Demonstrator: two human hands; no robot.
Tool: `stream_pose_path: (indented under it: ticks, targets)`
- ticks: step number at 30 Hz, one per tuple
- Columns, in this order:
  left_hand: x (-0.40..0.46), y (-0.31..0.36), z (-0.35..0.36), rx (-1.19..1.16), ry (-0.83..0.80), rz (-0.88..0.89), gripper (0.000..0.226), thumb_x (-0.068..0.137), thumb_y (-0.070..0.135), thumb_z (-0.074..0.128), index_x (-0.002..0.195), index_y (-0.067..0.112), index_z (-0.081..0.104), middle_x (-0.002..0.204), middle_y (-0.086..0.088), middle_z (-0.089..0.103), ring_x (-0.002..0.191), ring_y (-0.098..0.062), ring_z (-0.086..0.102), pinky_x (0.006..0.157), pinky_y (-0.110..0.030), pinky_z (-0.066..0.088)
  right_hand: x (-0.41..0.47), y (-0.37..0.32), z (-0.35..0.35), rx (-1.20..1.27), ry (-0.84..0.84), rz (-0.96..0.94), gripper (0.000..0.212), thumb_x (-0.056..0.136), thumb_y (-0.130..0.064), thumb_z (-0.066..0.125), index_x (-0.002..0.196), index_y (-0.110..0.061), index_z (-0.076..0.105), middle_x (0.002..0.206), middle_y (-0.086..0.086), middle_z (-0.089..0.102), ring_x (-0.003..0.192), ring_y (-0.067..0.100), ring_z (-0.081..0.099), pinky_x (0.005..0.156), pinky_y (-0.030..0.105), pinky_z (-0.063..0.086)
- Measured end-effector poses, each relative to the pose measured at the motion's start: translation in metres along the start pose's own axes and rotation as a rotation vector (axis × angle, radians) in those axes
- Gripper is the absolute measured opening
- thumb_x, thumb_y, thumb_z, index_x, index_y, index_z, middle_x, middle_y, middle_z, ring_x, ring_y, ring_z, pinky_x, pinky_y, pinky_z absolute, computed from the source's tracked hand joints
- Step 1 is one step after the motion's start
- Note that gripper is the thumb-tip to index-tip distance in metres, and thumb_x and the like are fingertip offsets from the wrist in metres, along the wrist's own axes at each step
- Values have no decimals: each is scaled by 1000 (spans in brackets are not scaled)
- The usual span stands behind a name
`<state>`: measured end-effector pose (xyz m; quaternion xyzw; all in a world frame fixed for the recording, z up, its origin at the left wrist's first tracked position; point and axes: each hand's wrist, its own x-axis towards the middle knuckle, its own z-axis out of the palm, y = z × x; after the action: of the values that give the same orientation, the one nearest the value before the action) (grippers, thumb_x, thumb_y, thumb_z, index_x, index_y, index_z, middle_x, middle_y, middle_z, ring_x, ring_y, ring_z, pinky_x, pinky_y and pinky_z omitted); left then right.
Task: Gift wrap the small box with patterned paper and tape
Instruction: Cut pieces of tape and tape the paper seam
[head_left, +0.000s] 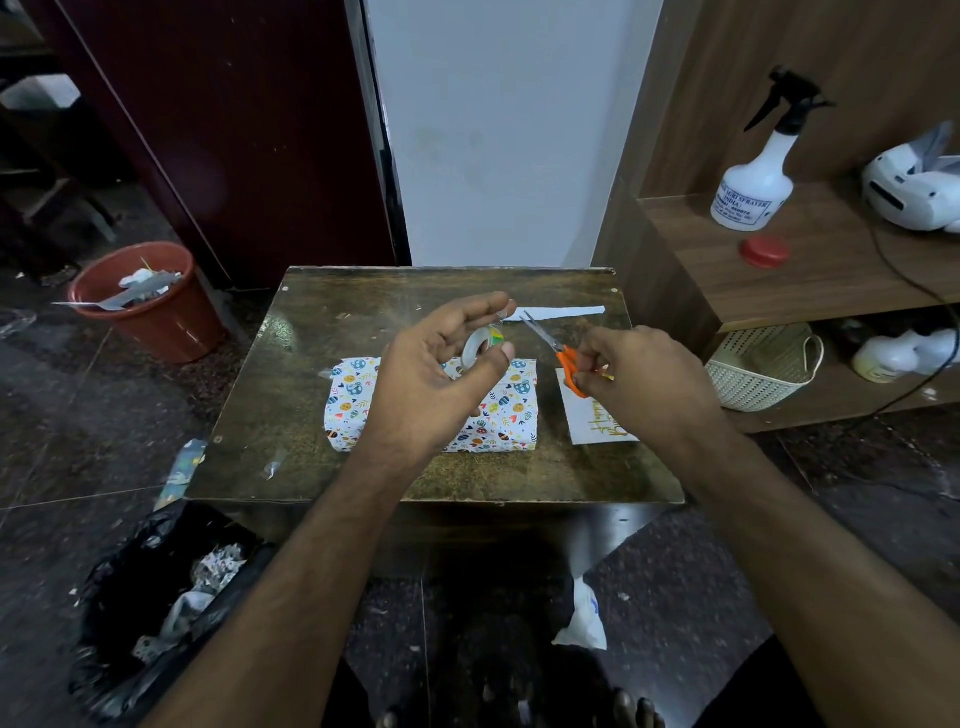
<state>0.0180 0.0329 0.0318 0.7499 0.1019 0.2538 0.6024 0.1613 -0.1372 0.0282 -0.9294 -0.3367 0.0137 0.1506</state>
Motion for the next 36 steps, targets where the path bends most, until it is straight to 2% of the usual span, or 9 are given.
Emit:
stream_pose_path:
  ticks: [5, 10, 12, 14, 17, 20, 25, 31, 36]
  targets:
    - [0, 1, 0, 27, -3, -13, 39, 95, 8, 72, 132, 18, 67, 128, 14, 72, 126, 3, 61, 89, -45, 54, 0, -5, 6, -118, -9, 64, 7, 96, -31, 66, 93, -26, 68, 94, -3, 69, 89, 21, 62, 65, 29, 39]
    - [-1, 3, 2, 40, -4, -7, 39, 95, 8, 72, 132, 18, 67, 127, 14, 72, 124, 4, 62, 83, -34, 56, 3, -6, 18, -165, -27, -20, 14, 99, -27, 61, 97, -22, 73, 99, 1, 65, 99, 23, 59, 68, 35, 50]
    - [-1, 3, 2, 21, -7, -5, 38, 95, 7, 73, 132, 16, 67, 127, 13, 72, 123, 4, 62, 79, -25, 55, 1, -11, 15, 54, 135, -57, 18, 101, -30, 60, 97, -19, 74, 93, 0, 66, 90, 22, 61, 71, 39, 53]
    - [-1, 2, 3, 15, -14, -3, 39, 94, 8, 74, 132, 16, 67, 127, 12, 72, 123, 2, 63, 78, -22, 55, -2, -18, 11, 471, 240, -52, 23, 102, -36, 61, 94, -18, 73, 84, 1, 69, 79, 22, 63, 70, 39, 53]
    - [-2, 2, 6, 26, -33, 8, 41, 93, 7, 76, 132, 14, 67, 128, 10, 72, 122, -1, 65, 78, -21, 57, -7, -36, 4, 945, 33, -11, 29, 102, -45, 60, 100, -22, 76, 90, 13, 74, 80, 25, 67, 73, 33, 51]
    - [-2, -1, 11, 37, -59, 17, 44, 92, 6, 76, 134, 13, 67, 128, 9, 72, 119, -2, 67, 75, -18, 57, -12, -47, 5, 1131, -67, -4, 20, 103, -31, 61, 101, -17, 76, 75, -12, 71, 70, -5, 60, 65, 10, 45]
    - [-1, -3, 10, 78, -58, 17, 48, 88, 13, 81, 135, 16, 67, 128, 11, 72, 120, -1, 66, 83, -33, 57, -9, -43, 7, 1255, -70, 33, 13, 98, -20, 67, 99, -11, 77, 78, -10, 76, 71, -6, 66, 61, 7, 46]
    - [-2, -3, 11, 148, -26, -6, 52, 91, 21, 80, 140, 25, 64, 134, 18, 67, 123, 3, 62, 88, -47, 62, -5, -37, 10, 1243, -14, 27, 13, 94, -20, 74, 100, -8, 78, 94, 9, 79, 93, 22, 74, 84, 31, 57]
    - [-3, 5, 15, 33, -11, -78, 65, 90, 20, 79, 149, 26, 54, 143, 20, 57, 127, 10, 55, 57, -24, 58, -3, -34, 9, 1162, 75, -46, 9, 94, -25, 76, 96, -17, 79, 92, 5, 78, 98, 37, 71, 94, 55, 58]
